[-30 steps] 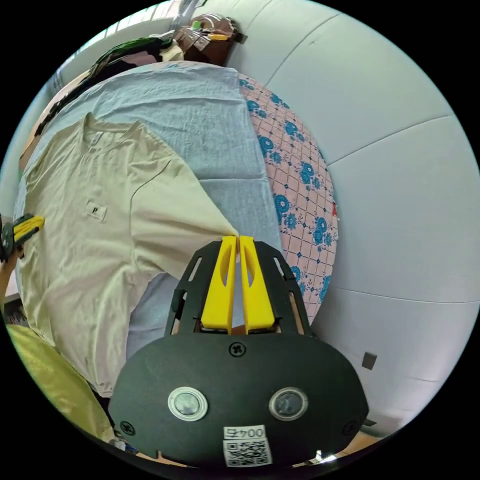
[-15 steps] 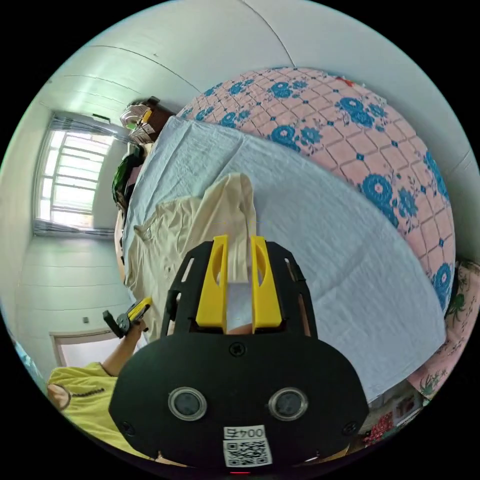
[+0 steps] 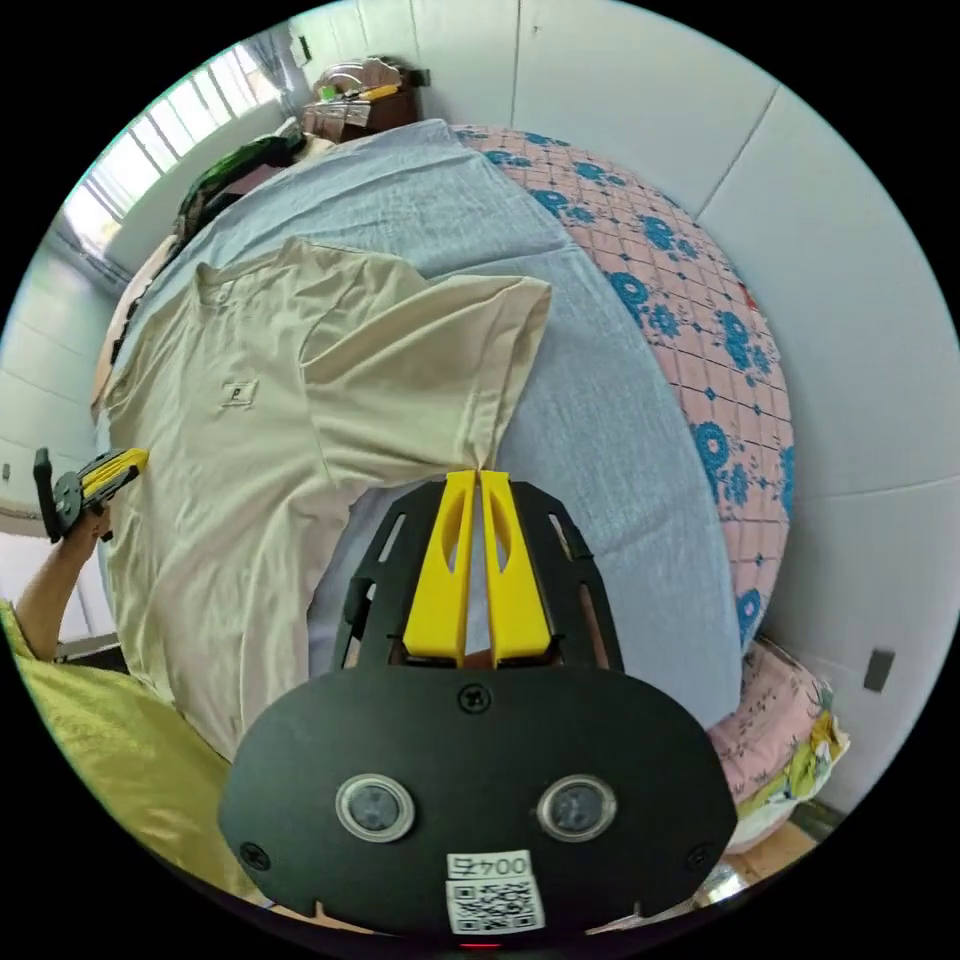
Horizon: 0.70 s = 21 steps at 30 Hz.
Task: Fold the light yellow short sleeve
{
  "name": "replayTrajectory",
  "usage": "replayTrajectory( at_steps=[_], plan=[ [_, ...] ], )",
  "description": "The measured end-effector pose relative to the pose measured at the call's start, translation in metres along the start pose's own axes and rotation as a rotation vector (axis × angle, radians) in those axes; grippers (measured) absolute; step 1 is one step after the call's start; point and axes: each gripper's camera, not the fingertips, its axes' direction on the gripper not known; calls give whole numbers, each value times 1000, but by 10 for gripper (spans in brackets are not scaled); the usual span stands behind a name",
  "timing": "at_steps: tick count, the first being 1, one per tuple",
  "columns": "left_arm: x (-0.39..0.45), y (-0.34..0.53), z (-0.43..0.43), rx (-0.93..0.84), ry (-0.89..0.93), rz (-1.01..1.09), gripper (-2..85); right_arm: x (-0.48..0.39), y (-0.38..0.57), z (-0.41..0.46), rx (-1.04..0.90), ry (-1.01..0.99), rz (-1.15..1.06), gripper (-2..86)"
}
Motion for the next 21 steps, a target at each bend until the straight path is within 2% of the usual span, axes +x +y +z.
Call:
replayTrajectory(
  at_steps=[2, 4, 7, 8, 11, 14, 16, 18, 21],
  plan=[
    [-5, -2, -1, -1, 11, -22, 8, 6, 5, -1, -44, 73, 123, 46],
    [-12, -5, -3, -7, 34, -40, 11, -4, 11, -11, -36, 113, 136, 80],
    [-31, -9, -10, -31, 138, -91, 30, -55, 28, -36, 73, 33, 13, 86],
    [-42, -5, -24, 16, 161, -130, 40, -80, 36, -36, 72, -43, -53, 84],
    [-73, 17, -66, 130, 53, -209, 58, -141, 54, -11, 4, -125, -156, 85],
    [-112, 46, -84, 137, -120, -294, 64, -193, 70, 33, -97, -83, -234, 85],
    [-140, 57, -80, 97, -133, -347, 67, -217, 78, 59, -158, -25, -289, 83],
    [-166, 62, -71, 61, -150, -374, 71, -239, 86, 85, -200, 119, -374, 79],
    [-179, 53, -62, 52, -159, -334, 77, -244, 85, 97, -201, 109, -375, 64]
  ],
)
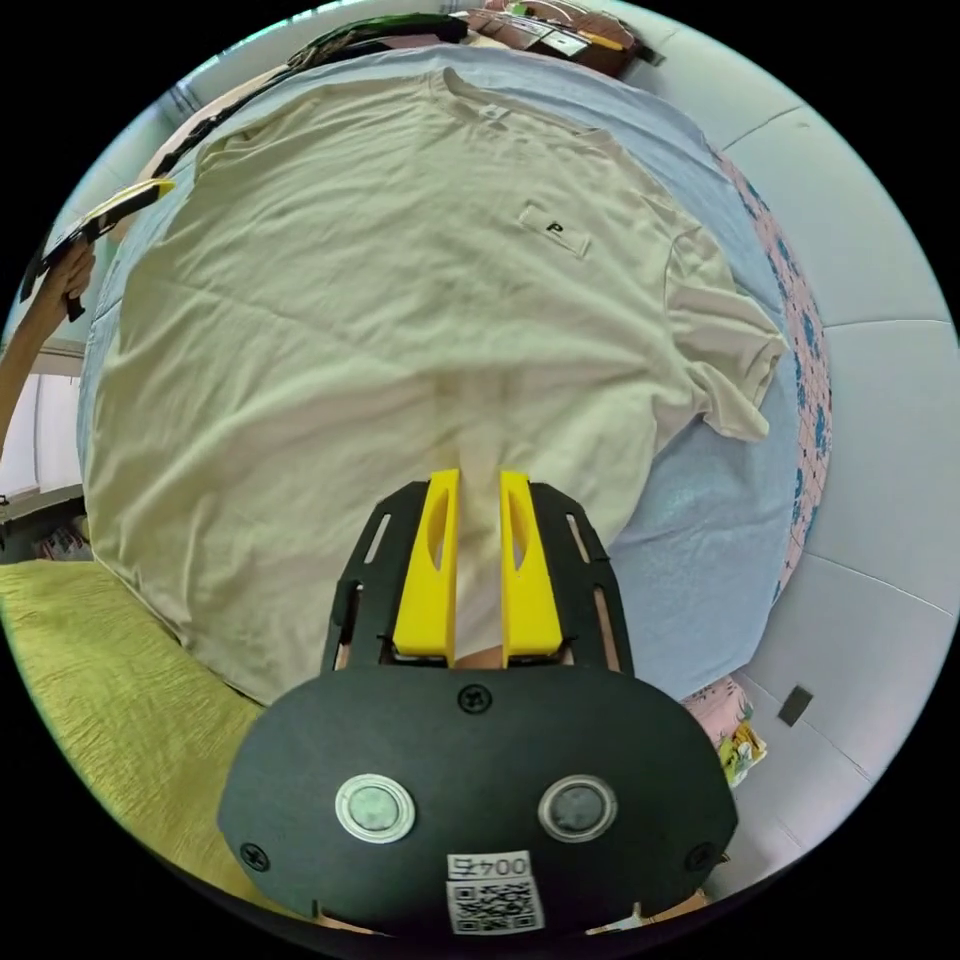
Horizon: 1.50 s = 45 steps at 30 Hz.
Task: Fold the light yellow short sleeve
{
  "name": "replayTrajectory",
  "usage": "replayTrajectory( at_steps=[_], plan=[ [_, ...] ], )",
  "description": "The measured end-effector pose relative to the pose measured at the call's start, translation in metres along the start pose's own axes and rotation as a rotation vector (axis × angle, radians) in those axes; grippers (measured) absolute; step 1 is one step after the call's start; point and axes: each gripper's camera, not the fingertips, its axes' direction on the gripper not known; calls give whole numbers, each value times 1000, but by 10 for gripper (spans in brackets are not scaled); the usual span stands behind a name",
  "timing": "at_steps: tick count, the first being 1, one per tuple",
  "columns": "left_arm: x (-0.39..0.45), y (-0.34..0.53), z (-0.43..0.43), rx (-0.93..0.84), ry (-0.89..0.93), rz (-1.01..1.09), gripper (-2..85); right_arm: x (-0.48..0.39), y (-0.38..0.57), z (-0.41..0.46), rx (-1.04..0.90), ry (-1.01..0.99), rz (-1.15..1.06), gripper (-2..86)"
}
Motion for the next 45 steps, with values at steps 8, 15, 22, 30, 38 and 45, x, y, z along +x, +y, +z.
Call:
replayTrajectory(
  at_steps=[8, 15, 22, 30, 38, 45],
  plan=[
    [0, -33, 26, -16, -57, 109, 83, 0, -16, 29, -67, -41, -22, 56],
    [-18, -68, 25, -7, -73, 145, 36, -5, -25, 55, -97, -27, -22, 56],
    [-58, -143, -14, -114, 25, 199, 21, -4, -24, 79, -90, -43, -12, 57],
    [-106, -253, -39, -434, 80, 293, 17, -6, -23, 108, -96, -45, -19, 56],
    [-150, -265, 61, -610, 17, 210, 21, -10, -20, 136, -101, -46, -5, 56],
    [-200, -231, 110, -565, 16, 60, 34, -15, -16, 161, -113, -46, 6, 56]
  ],
)
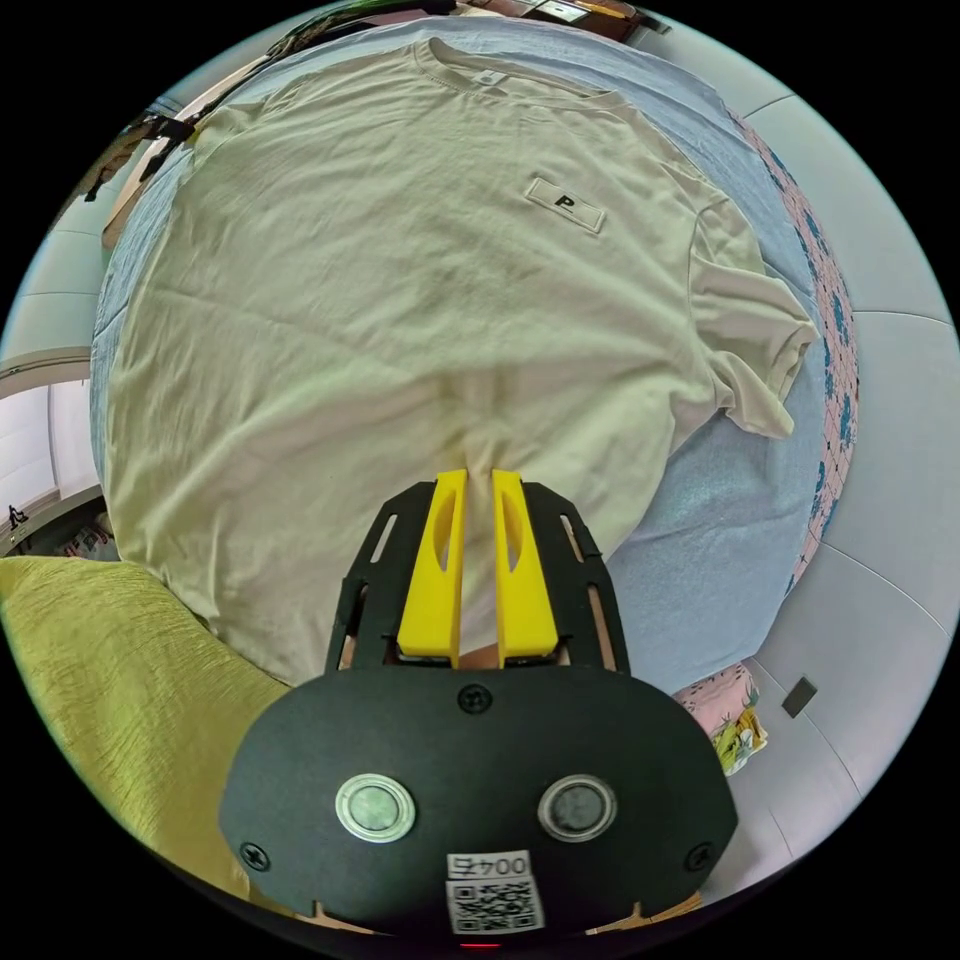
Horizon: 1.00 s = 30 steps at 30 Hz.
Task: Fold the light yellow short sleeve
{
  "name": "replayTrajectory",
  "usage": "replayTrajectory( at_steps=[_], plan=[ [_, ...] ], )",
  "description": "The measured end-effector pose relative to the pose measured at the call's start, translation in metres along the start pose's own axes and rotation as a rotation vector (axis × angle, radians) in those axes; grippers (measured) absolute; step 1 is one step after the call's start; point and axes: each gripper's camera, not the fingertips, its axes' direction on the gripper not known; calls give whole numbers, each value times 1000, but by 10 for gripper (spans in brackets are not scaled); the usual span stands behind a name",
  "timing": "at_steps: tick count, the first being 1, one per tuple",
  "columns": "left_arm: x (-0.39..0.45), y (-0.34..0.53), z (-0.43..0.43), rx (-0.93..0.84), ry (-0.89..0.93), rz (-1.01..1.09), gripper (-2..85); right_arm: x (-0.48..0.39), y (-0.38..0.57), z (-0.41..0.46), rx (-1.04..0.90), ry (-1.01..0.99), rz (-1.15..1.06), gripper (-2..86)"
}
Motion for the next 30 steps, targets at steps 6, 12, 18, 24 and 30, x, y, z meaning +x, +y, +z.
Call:
replayTrajectory(
  at_steps=[6, 12, 18, 24, 30],
  plan=[
    [-80, 78, -16, 184, 274, -203, 63, -5, 7, 21, 16, 2, -10, 56],
    [-86, 232, -18, 482, 650, -296, 61, -10, 24, 43, 88, -4, -7, 56],
    [-38, 382, 6, 575, 664, -375, 32, -4, 57, 55, 254, -109, 45, 54],
    [-37, 444, 45, 547, 695, -438, 23, -52, 65, 19, 515, -234, -51, 54],
    [-73, 431, 67, 541, 696, -330, 22, -157, 21, 1, 594, -155, -208, 53]
  ],
)
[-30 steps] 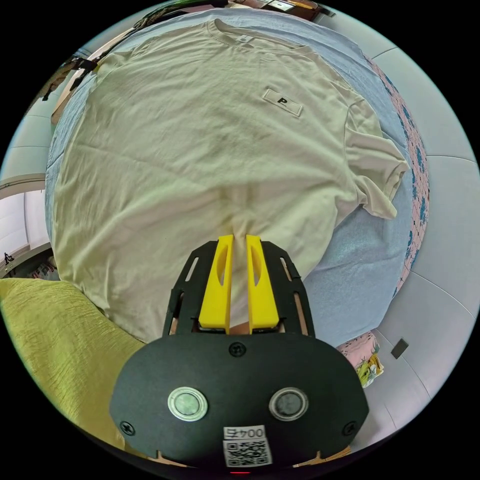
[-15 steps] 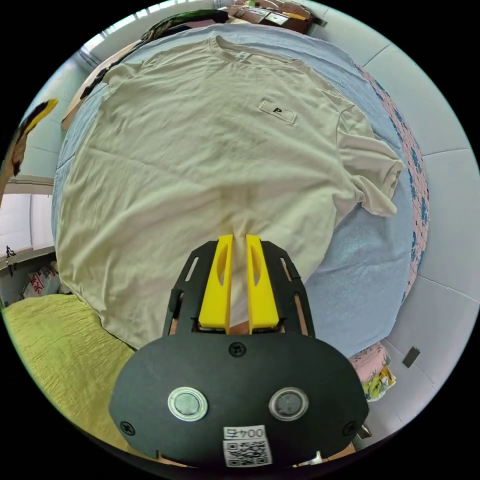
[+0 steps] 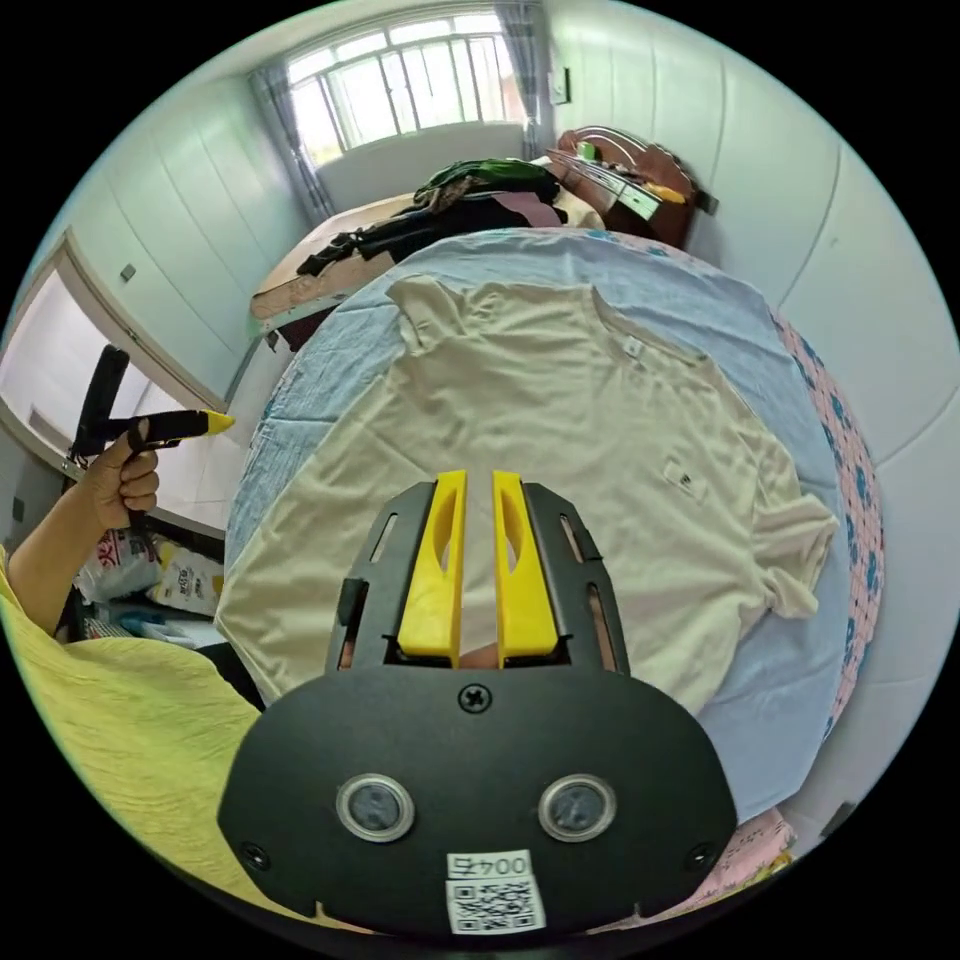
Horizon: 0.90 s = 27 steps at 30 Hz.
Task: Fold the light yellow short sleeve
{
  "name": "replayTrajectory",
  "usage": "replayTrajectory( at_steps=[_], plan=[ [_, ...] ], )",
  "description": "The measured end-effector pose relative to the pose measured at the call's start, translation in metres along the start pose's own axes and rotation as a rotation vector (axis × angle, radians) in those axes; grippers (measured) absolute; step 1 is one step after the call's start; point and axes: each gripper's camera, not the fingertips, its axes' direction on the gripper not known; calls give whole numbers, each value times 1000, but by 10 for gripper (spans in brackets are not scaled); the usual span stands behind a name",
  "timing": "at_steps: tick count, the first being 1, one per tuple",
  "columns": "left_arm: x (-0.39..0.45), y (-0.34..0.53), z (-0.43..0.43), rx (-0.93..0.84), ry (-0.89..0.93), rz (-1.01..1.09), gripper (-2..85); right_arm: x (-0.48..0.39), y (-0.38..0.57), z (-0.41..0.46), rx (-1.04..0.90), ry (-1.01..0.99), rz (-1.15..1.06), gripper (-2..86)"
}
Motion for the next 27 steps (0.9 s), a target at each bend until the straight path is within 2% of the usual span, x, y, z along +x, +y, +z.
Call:
replayTrajectory(
  at_steps=[7, 12, 20, 25, 27],
  plan=[
    [-45, -35, 3, -88, 59, 126, 21, -98, -104, 84, -55, 103, -164, 58],
    [-78, -52, 1, -136, 61, 195, 22, -149, -176, 169, -193, 254, -364, 66],
    [-124, -83, -3, -149, 53, 219, 25, -178, -201, 249, -338, 432, -677, 72],
    [-138, -123, -5, -139, -12, 312, 40, -156, -213, 260, -366, 398, -623, 21],
    [-140, -148, -1, -141, -31, 363, 59, -127, -221, 244, -319, 249, -446, 5]
  ],
)
